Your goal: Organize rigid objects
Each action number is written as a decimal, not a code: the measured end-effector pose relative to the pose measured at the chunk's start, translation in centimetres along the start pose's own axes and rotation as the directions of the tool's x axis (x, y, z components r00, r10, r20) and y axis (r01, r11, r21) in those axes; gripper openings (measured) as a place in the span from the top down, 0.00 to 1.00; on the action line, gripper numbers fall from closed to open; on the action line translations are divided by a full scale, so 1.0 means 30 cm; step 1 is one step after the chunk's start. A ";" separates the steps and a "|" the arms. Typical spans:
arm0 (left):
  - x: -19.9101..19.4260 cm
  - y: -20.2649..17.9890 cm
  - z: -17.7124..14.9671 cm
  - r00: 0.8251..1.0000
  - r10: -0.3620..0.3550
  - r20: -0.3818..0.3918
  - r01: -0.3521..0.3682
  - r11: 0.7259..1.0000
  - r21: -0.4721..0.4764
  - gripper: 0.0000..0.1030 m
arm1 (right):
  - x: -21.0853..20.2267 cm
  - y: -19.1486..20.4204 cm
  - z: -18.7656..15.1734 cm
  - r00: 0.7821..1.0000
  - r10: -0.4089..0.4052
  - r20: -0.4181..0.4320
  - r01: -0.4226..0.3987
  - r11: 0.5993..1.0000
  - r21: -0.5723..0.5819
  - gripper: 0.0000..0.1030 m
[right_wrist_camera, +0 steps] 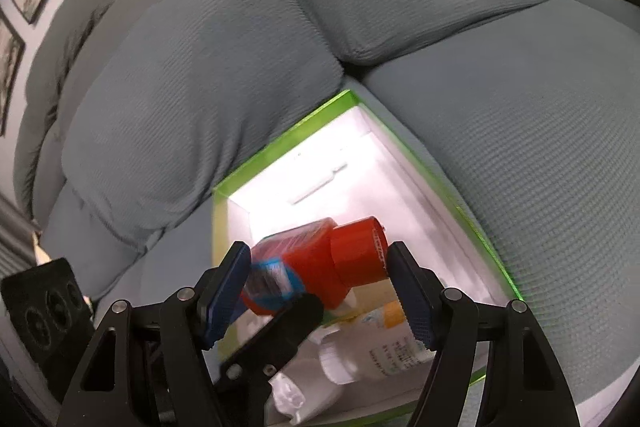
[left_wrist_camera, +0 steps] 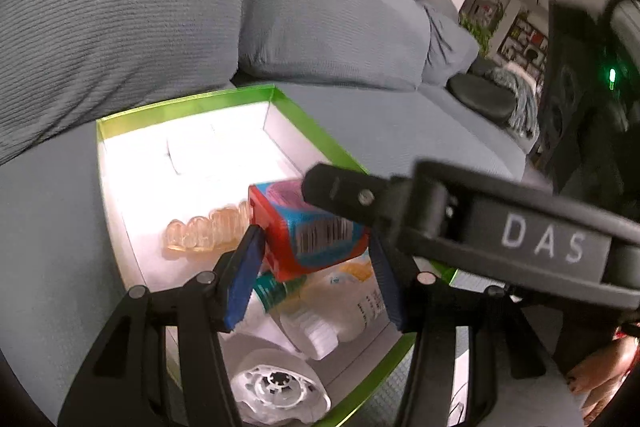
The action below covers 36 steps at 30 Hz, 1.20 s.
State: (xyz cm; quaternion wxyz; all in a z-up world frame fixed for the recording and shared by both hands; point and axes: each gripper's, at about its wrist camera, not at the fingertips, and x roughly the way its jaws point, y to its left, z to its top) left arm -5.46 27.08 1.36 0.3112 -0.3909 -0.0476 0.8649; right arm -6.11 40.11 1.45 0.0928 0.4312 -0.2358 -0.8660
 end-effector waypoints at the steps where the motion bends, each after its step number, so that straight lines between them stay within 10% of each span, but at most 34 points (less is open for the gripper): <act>1: 0.004 0.000 -0.003 1.000 0.004 -0.001 -0.004 1.000 0.003 0.48 | 0.006 -0.003 0.000 1.000 -0.002 -0.006 0.002 1.000 0.002 0.29; 18: -0.086 0.037 -0.001 0.998 0.035 0.042 -0.034 0.999 -0.032 0.07 | -0.050 0.015 0.005 0.999 0.013 0.048 -0.013 1.000 -0.003 0.28; 36: -0.302 0.112 0.023 0.974 0.171 0.150 -0.163 0.985 -0.060 0.01 | -0.178 0.144 -0.025 0.982 -0.078 0.171 0.099 0.988 -0.116 0.17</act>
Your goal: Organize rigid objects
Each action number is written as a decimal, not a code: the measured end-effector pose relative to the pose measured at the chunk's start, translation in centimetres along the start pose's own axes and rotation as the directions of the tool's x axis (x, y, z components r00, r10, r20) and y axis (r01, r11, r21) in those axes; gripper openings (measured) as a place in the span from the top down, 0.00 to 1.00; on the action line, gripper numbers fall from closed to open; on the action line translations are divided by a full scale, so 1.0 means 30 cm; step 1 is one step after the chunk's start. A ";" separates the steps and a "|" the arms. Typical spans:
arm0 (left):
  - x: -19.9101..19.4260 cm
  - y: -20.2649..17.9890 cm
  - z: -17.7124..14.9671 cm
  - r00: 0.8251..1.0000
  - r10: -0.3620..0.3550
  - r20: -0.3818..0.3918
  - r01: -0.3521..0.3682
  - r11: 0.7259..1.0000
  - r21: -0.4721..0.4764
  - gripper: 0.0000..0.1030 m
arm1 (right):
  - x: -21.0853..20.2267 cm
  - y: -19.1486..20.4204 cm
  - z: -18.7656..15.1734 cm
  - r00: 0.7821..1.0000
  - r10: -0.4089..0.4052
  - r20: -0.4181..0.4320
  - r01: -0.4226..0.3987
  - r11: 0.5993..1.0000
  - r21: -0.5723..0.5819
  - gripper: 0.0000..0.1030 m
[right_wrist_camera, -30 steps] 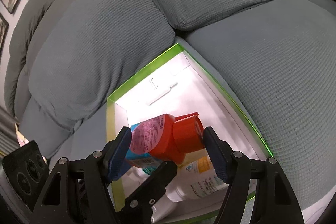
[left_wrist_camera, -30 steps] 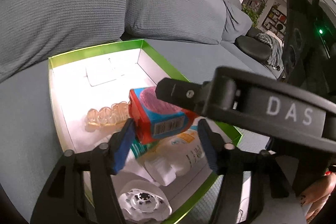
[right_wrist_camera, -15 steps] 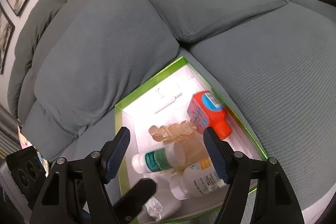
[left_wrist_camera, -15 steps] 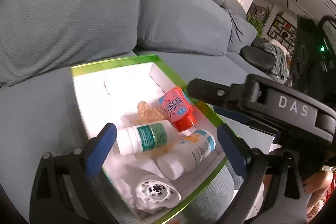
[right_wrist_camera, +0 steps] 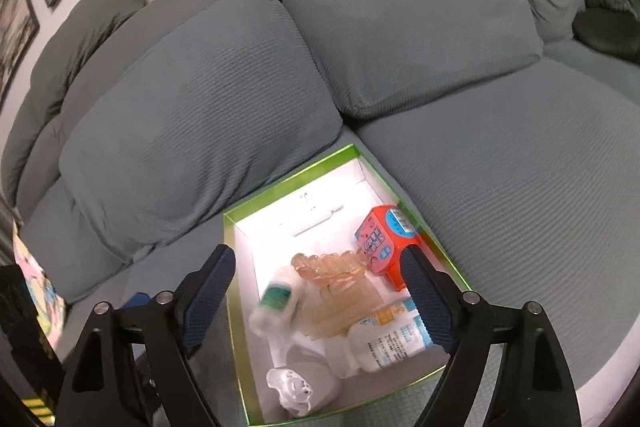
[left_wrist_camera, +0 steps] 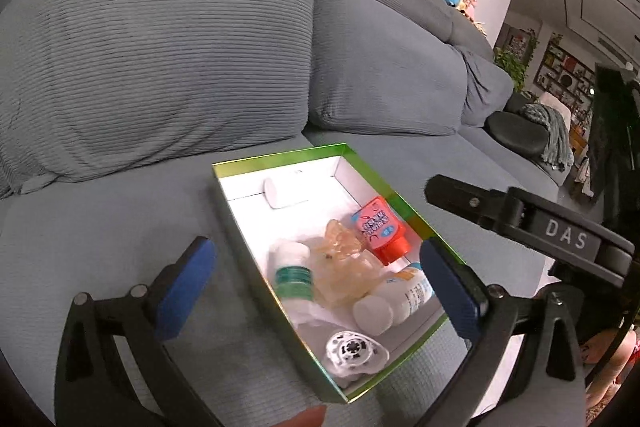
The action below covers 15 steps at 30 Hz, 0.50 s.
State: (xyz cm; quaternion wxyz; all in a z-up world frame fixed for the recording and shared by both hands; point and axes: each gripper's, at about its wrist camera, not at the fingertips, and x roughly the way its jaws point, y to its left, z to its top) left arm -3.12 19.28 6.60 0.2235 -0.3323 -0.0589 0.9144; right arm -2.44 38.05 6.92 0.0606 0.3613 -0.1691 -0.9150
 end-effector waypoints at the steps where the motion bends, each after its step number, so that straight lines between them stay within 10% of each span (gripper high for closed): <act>1: -0.003 0.007 0.003 1.000 -0.001 -0.001 0.001 1.000 -0.006 0.01 | -0.007 0.007 -0.001 1.000 -0.009 0.002 0.009 1.000 -0.007 0.17; 15: -0.031 0.086 -0.008 1.000 0.016 -0.019 -0.018 0.997 -0.069 0.01 | -0.048 0.106 -0.010 0.988 -0.143 0.053 0.148 0.983 -0.109 0.16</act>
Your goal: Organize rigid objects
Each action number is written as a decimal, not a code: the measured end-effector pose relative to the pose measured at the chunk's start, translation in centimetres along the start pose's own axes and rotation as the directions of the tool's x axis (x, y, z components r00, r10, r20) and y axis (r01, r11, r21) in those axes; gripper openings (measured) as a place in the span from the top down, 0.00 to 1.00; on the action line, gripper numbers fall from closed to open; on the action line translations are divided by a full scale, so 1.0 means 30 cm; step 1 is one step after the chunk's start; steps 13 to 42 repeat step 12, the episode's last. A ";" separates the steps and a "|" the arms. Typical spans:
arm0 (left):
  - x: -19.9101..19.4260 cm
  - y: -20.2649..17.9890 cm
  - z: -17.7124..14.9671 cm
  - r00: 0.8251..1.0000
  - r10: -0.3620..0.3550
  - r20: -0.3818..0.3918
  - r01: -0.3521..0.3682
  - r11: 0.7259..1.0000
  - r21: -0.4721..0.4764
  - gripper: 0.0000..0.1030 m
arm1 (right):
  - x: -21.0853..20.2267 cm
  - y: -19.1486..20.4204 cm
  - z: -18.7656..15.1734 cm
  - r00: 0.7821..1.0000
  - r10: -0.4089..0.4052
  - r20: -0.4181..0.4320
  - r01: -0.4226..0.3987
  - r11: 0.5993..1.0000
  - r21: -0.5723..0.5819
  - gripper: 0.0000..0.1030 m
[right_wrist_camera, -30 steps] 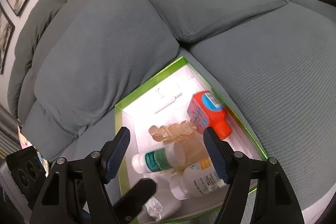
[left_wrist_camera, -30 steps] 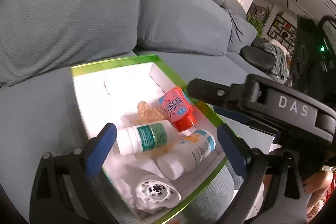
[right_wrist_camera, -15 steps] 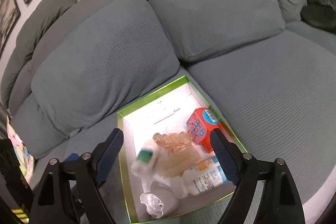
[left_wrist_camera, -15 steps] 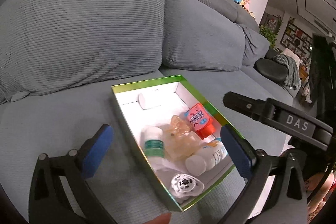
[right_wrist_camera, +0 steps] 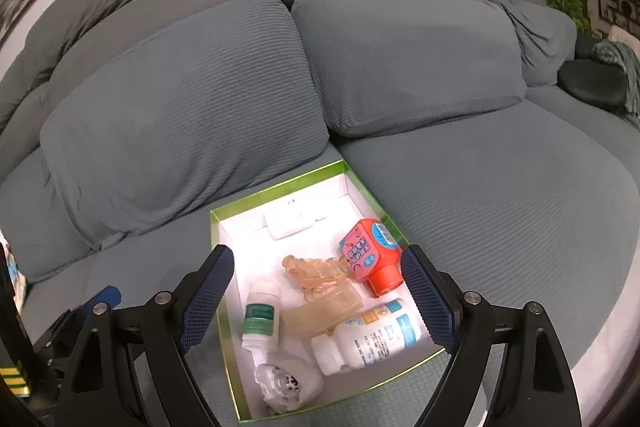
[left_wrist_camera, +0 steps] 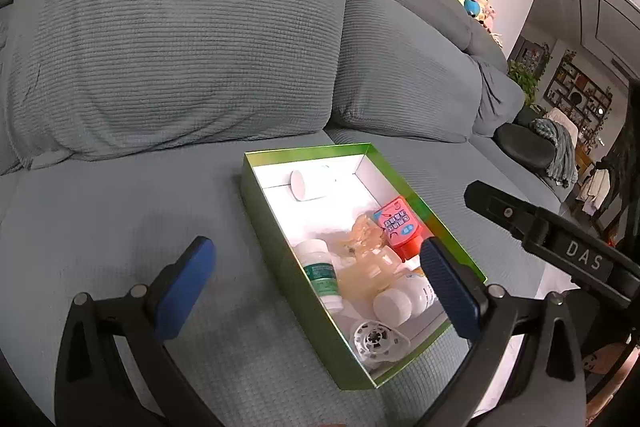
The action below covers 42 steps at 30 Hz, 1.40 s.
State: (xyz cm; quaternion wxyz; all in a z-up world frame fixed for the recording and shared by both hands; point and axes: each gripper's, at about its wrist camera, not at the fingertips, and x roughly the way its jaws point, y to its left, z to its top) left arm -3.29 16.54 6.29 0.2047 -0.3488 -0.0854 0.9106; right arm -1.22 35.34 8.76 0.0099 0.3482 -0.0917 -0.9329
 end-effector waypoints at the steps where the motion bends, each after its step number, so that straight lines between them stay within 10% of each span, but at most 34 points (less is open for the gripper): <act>1: -0.001 0.002 0.000 1.000 0.001 -0.004 -0.001 1.000 0.000 0.01 | 0.000 0.004 -0.001 1.000 -0.003 0.000 0.003 1.000 -0.004 0.16; 42: 0.010 0.034 -0.010 0.999 -0.001 -0.035 0.001 1.000 -0.015 0.01 | 0.021 0.025 -0.009 0.999 -0.042 -0.019 0.041 0.999 -0.033 0.16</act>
